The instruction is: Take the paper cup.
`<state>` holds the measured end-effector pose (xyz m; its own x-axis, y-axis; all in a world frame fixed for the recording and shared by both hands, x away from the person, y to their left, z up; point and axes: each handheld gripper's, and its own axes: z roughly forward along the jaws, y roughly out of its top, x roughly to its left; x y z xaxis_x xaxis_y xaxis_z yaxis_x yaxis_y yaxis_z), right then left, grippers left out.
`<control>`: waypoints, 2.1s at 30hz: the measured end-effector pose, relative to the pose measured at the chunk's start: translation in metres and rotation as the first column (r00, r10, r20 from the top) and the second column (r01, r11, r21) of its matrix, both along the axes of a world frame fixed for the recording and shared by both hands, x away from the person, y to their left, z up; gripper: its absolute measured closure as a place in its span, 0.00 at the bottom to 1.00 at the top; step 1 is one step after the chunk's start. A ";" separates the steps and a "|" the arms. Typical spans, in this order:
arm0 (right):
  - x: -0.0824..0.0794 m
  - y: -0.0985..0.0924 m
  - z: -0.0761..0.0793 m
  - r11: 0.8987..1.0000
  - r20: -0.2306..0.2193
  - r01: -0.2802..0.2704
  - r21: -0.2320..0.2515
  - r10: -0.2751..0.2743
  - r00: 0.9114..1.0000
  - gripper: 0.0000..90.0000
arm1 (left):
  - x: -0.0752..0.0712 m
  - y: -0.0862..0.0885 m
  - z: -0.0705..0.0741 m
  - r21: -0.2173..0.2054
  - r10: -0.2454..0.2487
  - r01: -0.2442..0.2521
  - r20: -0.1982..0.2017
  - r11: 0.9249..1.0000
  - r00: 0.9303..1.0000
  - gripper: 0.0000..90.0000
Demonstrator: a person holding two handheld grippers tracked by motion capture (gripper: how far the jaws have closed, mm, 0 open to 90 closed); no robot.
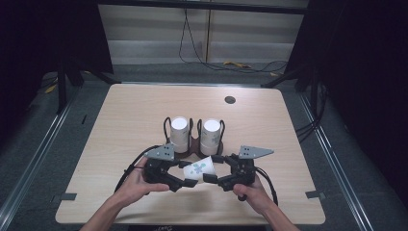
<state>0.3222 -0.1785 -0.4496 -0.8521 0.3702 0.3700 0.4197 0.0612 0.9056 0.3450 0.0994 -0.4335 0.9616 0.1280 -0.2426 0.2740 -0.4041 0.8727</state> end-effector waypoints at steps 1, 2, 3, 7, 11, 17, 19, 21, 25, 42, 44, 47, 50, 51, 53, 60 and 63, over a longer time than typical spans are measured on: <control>0.000 0.000 0.000 1.000 -0.001 -0.001 0.002 0.001 1.000 0.16 | 0.000 0.000 0.000 -0.006 -0.001 0.001 -0.003 1.000 1.000 0.40; 0.000 0.001 0.000 1.000 -0.006 -0.004 0.009 0.004 1.000 0.16 | 0.000 0.000 0.000 -0.009 0.000 0.000 0.000 1.000 1.000 0.40; 0.001 0.001 0.000 1.000 -0.009 -0.004 0.014 0.005 1.000 0.16 | 0.000 0.000 0.000 -0.010 0.001 -0.001 -0.001 1.000 1.000 0.40; 0.002 0.001 0.000 0.999 -0.018 -0.008 0.031 0.008 1.000 0.16 | 0.000 0.000 0.000 -0.034 0.008 -0.009 -0.003 0.999 1.000 0.40; 0.001 0.001 0.000 1.000 -0.010 -0.016 0.024 0.016 1.000 0.19 | 0.000 -0.001 -0.001 -0.037 0.008 -0.008 -0.008 0.999 1.000 0.40; 0.002 0.001 0.000 0.999 -0.021 -0.013 0.031 0.014 1.000 0.20 | 0.000 -0.001 -0.002 -0.042 0.014 -0.014 -0.009 0.999 1.000 0.40; 0.003 0.001 0.000 0.999 -0.024 -0.015 0.040 0.016 1.000 0.20 | 0.000 -0.001 -0.002 -0.046 0.013 -0.013 -0.011 0.999 1.000 0.40; 0.004 0.000 -0.001 0.999 -0.033 -0.019 0.049 0.021 0.999 0.20 | 0.000 -0.001 -0.002 -0.048 0.011 -0.012 -0.009 0.999 1.000 0.40; 0.004 0.001 -0.001 0.998 -0.038 -0.030 0.058 0.033 0.999 0.21 | -0.001 -0.001 -0.001 -0.052 0.011 -0.012 -0.006 0.999 1.000 0.40; 0.007 -0.005 -0.001 0.993 -0.056 -0.059 0.106 0.065 0.996 0.34 | 0.001 -0.002 -0.007 -0.037 0.008 -0.009 -0.044 0.999 0.999 0.37; 0.007 -0.005 -0.001 0.993 -0.056 -0.058 0.101 0.064 0.996 0.34 | 0.002 -0.002 -0.007 -0.029 0.013 -0.015 -0.048 0.999 0.999 0.35; 0.007 -0.005 -0.001 0.994 -0.055 -0.053 0.094 0.058 0.997 0.34 | 0.003 -0.002 -0.009 -0.014 0.030 -0.031 -0.057 0.999 0.998 0.29; 0.007 -0.005 -0.001 0.995 -0.052 -0.049 0.082 0.053 0.997 0.34 | 0.004 -0.001 -0.010 -0.001 0.041 -0.041 -0.060 0.999 0.997 0.24; 0.006 -0.005 -0.001 0.996 -0.050 -0.045 0.075 0.049 0.998 0.34 | 0.005 -0.001 -0.010 0.005 0.041 -0.041 -0.058 0.999 0.997 0.23; 0.007 -0.005 -0.001 0.997 -0.048 -0.037 0.067 0.041 0.998 0.34 | 0.005 -0.002 -0.011 0.008 0.044 -0.043 -0.059 0.999 0.997 0.21; 0.009 -0.007 0.001 0.999 -0.040 -0.009 0.036 0.010 0.999 0.34 | 0.008 0.002 -0.013 0.031 0.063 -0.061 -0.056 0.998 0.996 0.17; 0.010 -0.007 0.003 1.000 -0.035 0.001 0.003 -0.001 0.999 0.34 | 0.010 0.004 -0.013 0.033 0.071 -0.069 -0.053 0.997 0.996 0.18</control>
